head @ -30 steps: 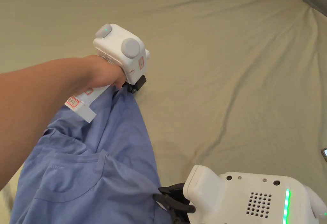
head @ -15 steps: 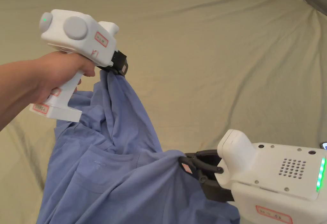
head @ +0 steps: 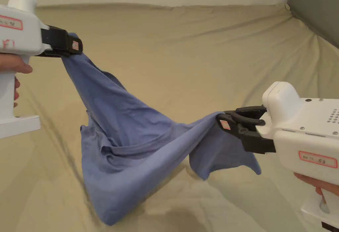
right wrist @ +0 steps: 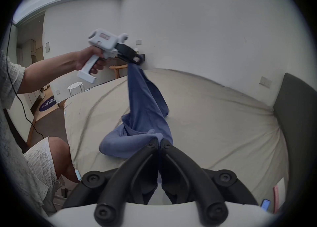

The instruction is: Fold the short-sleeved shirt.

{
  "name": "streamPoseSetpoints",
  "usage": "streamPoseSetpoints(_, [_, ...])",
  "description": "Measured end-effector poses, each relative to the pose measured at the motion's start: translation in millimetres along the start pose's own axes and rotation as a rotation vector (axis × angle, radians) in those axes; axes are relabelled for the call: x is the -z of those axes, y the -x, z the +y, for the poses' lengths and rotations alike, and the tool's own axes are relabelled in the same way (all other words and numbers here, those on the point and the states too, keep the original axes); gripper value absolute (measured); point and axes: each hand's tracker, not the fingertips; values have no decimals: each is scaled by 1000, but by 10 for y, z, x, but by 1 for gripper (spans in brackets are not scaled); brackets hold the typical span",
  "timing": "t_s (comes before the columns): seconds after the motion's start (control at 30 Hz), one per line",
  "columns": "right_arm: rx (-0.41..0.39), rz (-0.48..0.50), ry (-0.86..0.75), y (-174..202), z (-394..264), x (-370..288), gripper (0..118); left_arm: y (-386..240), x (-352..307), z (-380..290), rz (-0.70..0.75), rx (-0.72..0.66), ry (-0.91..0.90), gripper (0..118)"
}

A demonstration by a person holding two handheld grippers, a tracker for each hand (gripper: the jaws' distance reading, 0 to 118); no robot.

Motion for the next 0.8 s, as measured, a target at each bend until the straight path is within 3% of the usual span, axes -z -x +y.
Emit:
streamPoseSetpoints(0.2, [-50, -86, -52, 60, 367, -489, 0, -9, -1046, 92, 12, -67, -112, 0])
streamPoseSetpoints(0.43, [-38, -153, -139, 50, 861, -1026, 0, 28, -2001, 275, 6, -127, -257, 0])
streamPoseSetpoints(0.8, [-32, -251, -261, -51, 1678, -1575, 0, -197, -3003, 846, 5, -72, -400, 0])
